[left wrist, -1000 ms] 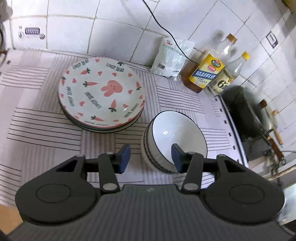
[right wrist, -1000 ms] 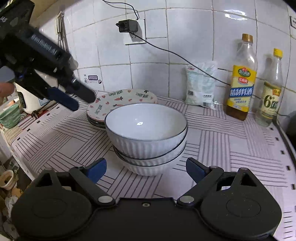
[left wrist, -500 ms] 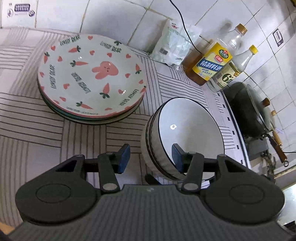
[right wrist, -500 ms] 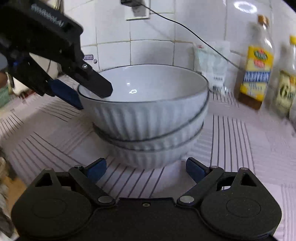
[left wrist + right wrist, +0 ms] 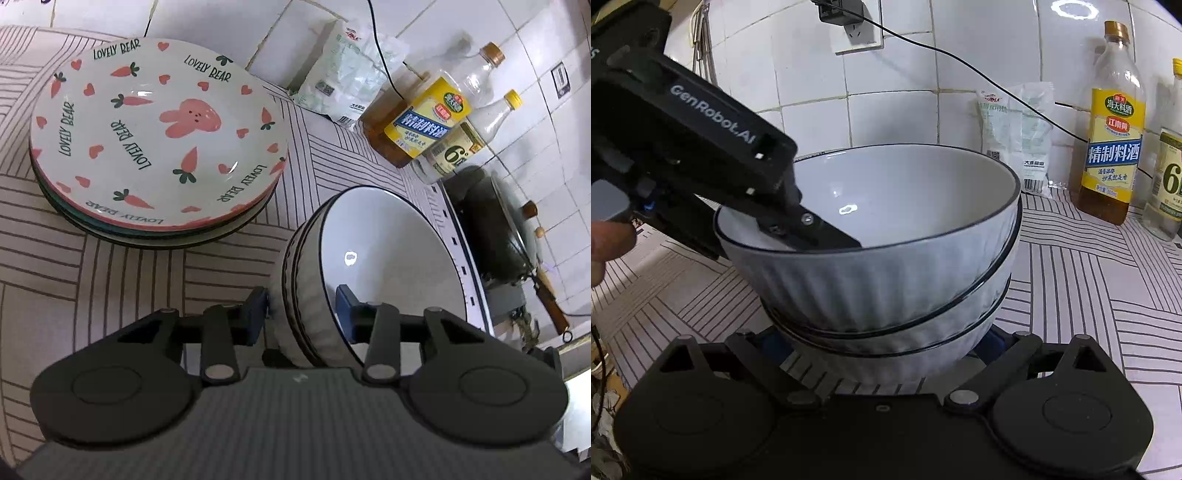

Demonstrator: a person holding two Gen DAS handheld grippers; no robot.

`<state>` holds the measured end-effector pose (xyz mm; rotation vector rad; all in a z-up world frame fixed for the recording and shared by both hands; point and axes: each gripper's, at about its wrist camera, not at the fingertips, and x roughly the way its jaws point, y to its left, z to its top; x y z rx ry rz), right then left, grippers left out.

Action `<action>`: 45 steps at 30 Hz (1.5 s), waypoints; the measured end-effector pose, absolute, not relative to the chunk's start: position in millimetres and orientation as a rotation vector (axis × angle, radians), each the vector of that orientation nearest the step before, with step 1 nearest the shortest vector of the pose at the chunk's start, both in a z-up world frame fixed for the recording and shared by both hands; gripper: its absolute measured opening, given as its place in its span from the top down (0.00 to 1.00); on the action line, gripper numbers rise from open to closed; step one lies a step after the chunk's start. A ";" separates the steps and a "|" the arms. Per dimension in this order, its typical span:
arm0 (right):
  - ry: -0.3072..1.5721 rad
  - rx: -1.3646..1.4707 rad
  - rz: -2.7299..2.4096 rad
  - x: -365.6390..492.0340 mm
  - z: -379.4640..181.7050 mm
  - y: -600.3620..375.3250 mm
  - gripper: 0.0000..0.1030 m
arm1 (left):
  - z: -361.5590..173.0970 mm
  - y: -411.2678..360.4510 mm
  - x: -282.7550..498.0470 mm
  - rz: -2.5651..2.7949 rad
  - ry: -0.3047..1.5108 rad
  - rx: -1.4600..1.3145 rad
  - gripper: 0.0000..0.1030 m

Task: Organize plates and bowls
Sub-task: 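Grasp the rim of the nested white bowl stack with both grippers, then lift the bowl stack and carry it over the bunny plate stack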

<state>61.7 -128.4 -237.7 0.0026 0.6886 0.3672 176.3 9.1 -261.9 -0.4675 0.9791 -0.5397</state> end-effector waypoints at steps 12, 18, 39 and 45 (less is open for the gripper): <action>0.687 -0.031 0.389 62.3 -238.3 -124.3 0.04 | -260.2 5.6 171.6 -0.575 0.948 -0.415 0.57; 0.655 -0.035 0.381 57.0 -235.6 -119.0 0.05 | -254.6 13.5 169.7 -0.585 0.943 -0.419 0.57; 0.513 -0.063 0.456 75.5 -186.5 -73.8 0.05 | -201.0 76.0 161.9 -0.488 0.794 -0.448 0.56; 0.492 -0.080 0.499 104.7 -177.7 -55.2 0.05 | -198.1 90.6 177.0 -0.448 0.752 -0.438 0.54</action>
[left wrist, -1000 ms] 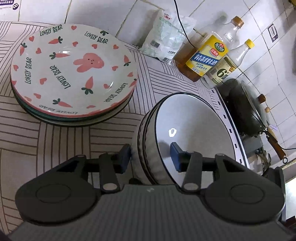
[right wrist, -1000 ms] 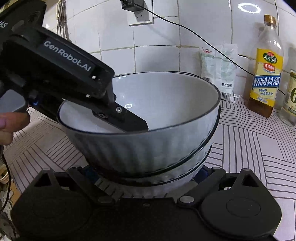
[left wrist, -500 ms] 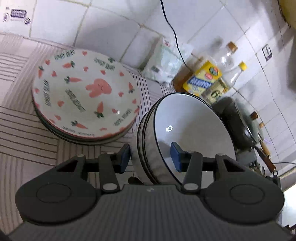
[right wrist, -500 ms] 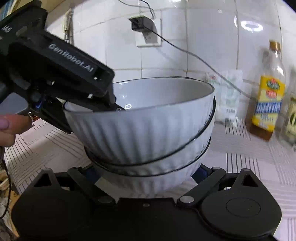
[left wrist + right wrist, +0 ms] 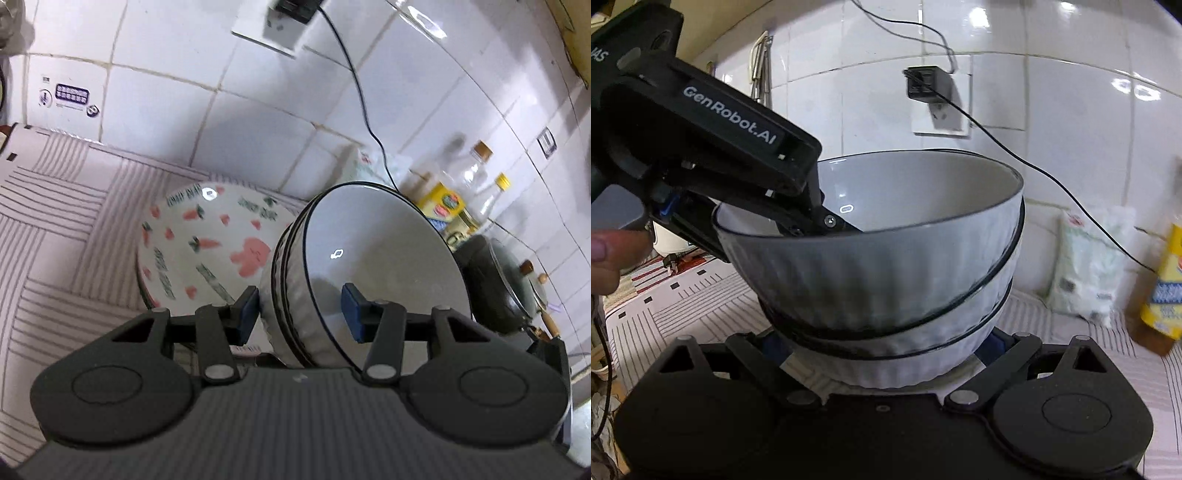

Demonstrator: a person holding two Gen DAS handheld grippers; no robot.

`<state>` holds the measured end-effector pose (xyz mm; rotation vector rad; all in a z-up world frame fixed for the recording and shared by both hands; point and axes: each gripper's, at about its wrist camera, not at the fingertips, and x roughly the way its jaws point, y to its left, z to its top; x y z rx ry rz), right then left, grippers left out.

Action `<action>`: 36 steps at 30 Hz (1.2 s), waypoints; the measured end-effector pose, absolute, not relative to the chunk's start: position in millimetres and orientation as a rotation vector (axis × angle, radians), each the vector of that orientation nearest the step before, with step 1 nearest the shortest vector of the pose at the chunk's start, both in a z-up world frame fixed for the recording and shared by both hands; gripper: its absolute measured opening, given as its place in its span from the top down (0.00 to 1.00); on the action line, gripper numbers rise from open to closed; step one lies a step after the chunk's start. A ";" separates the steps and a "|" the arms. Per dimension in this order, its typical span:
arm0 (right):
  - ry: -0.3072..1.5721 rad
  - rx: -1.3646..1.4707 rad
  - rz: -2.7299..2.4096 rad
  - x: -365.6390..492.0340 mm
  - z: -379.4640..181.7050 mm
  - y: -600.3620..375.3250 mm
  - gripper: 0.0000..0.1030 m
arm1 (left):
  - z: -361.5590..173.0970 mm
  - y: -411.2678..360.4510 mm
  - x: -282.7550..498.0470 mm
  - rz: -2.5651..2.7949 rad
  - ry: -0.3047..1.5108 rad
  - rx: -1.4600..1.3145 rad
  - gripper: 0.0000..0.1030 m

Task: Organize plates and bowls
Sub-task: 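Lift the bowl stack and carry it over the bunny plate stack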

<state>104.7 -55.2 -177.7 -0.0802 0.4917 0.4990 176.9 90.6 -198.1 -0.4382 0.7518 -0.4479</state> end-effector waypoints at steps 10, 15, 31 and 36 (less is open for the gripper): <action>0.527 -0.087 0.524 151.6 -187.6 -34.0 0.05 | -220.2 105.6 221.3 -0.420 0.759 -0.460 0.54; 0.566 -0.090 0.528 173.1 -198.5 -27.5 0.05 | -234.7 108.0 240.0 -0.404 0.771 -0.476 0.54; 0.645 -0.101 0.495 199.8 -217.9 -13.3 0.05 | -259.5 102.6 260.9 -0.398 0.794 -0.472 0.51; 0.673 -0.095 0.489 204.1 -221.6 -10.8 0.05 | -262.3 101.3 262.5 -0.388 0.799 -0.480 0.50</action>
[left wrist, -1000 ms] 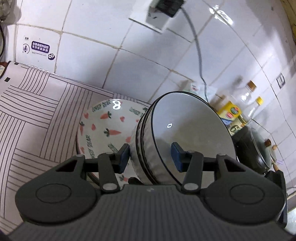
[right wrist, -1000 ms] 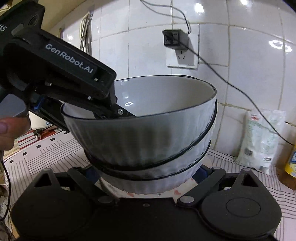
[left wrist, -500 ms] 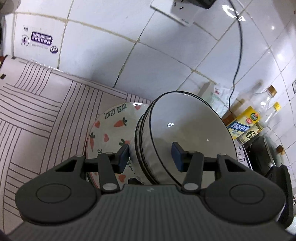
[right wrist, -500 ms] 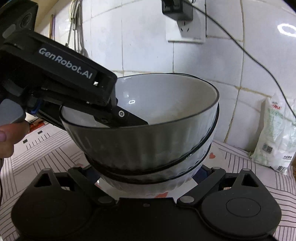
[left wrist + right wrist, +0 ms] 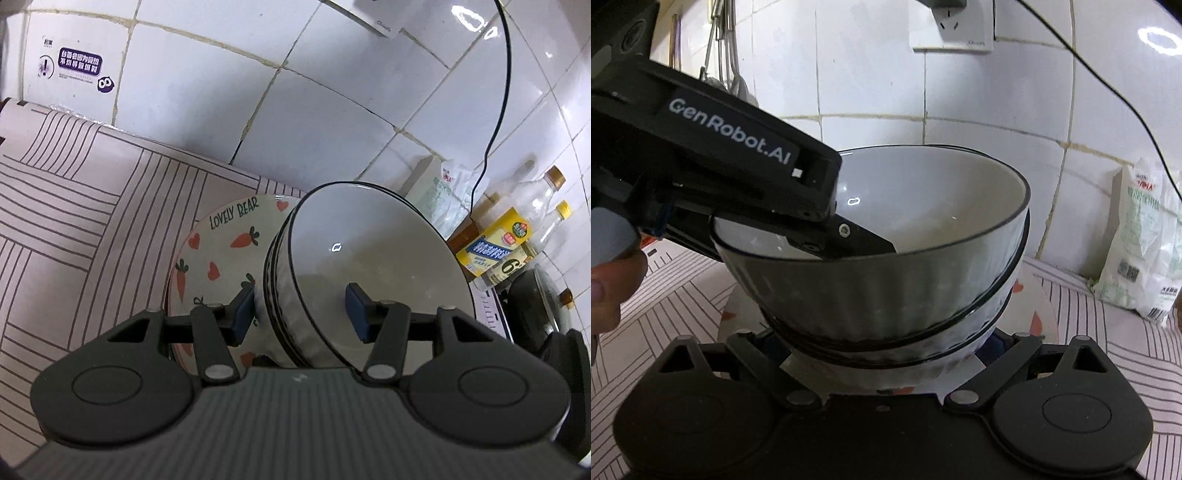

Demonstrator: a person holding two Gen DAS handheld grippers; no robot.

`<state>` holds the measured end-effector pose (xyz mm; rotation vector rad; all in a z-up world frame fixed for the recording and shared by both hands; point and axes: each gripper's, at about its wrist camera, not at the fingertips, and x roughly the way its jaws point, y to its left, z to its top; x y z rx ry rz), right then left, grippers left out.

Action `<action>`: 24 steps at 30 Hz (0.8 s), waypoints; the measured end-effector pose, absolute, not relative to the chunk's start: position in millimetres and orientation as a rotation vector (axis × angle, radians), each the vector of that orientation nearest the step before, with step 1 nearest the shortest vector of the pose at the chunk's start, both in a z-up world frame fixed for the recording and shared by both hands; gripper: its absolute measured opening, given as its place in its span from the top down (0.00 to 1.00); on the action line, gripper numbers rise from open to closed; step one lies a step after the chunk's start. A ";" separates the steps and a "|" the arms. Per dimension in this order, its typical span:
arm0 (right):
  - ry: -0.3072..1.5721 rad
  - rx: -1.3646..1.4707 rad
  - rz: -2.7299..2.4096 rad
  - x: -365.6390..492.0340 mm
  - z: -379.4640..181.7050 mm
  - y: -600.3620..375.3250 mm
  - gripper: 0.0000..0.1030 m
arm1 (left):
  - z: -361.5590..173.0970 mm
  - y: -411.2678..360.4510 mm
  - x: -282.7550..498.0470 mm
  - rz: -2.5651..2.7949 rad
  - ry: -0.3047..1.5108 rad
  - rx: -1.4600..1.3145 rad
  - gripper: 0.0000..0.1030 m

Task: Organize plates and bowls
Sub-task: 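Lift the bowl stack and carry it over the bunny plate stack, then lower the bowl stack onto the plates and open both grippers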

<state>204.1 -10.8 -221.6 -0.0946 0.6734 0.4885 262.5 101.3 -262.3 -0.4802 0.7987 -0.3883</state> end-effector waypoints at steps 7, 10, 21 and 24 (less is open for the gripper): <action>0.679 -0.072 0.492 207.6 -221.9 -10.2 0.05 | -259.9 99.6 264.9 -0.392 0.801 -0.452 0.49; 0.700 -0.064 0.479 211.8 -221.0 -10.8 0.04 | -259.3 99.9 267.3 -0.400 0.806 -0.436 0.49; 0.754 -0.094 0.398 177.3 -190.8 2.9 0.04 | -245.9 91.2 249.8 -0.333 0.780 -0.343 0.41; 0.735 -0.084 0.392 165.1 -180.2 1.6 0.03 | -237.9 92.0 240.3 -0.290 0.744 -0.333 0.38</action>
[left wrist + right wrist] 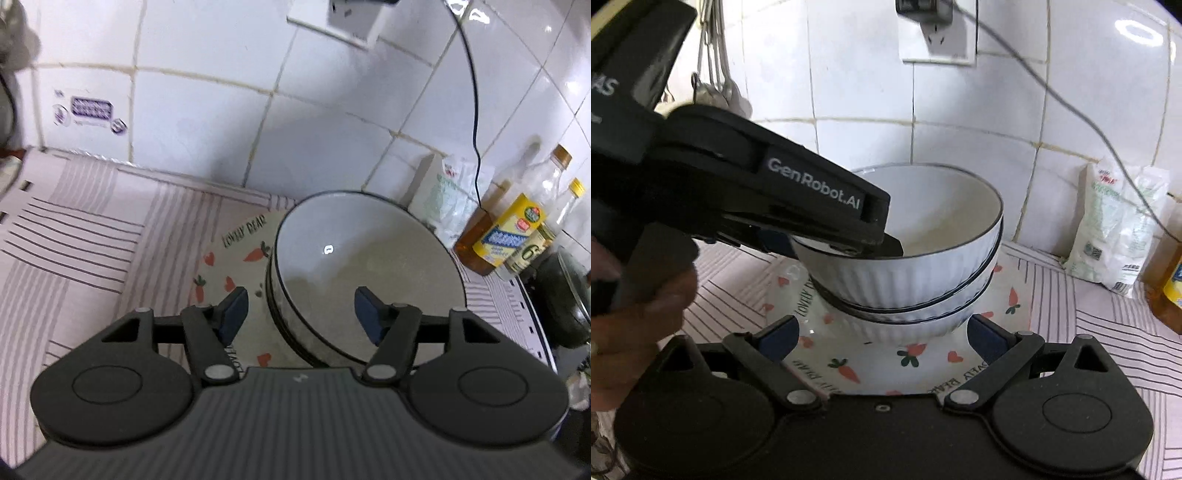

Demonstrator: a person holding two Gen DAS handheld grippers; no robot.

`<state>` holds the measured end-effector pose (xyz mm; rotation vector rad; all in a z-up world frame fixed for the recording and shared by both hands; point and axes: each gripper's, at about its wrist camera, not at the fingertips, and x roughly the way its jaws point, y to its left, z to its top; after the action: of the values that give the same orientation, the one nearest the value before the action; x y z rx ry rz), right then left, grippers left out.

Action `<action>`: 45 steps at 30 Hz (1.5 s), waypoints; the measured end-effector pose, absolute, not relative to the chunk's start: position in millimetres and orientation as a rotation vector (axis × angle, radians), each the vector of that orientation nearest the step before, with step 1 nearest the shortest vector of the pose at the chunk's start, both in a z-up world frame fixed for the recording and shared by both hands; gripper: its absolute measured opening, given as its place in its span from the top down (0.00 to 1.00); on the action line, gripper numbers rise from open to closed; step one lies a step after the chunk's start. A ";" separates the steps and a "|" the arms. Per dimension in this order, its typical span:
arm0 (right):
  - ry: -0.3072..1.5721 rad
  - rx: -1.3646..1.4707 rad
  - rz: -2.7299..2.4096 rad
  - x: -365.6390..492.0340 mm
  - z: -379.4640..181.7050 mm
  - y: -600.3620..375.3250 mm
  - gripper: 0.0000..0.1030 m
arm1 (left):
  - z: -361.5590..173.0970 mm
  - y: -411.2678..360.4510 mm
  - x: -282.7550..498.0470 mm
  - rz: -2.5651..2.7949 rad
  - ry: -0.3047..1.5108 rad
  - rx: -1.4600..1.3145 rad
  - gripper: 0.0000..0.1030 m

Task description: Organize plates and bowls

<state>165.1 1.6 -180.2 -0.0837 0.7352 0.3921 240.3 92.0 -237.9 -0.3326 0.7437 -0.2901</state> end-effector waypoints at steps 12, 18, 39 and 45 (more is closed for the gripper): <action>0.777 -0.062 0.332 110.2 -171.3 -18.0 0.03 | -202.9 98.5 184.8 -0.186 0.683 -0.283 0.29; 0.798 0.024 0.289 94.6 -141.0 -37.9 0.03 | -174.4 102.6 148.4 -0.178 0.668 -0.244 0.26; 0.919 -0.009 0.026 62.3 -45.8 -66.7 0.03 | -107.0 109.2 69.7 -0.141 0.732 -0.067 0.00; 0.896 0.016 -0.007 51.3 -36.6 -67.3 0.03 | -108.3 104.4 58.2 -0.145 0.735 -0.043 0.00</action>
<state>51.3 -67.3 -36.6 0.0163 0.8960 -0.0066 58.2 104.4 -108.3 -0.0427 0.7355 -0.1445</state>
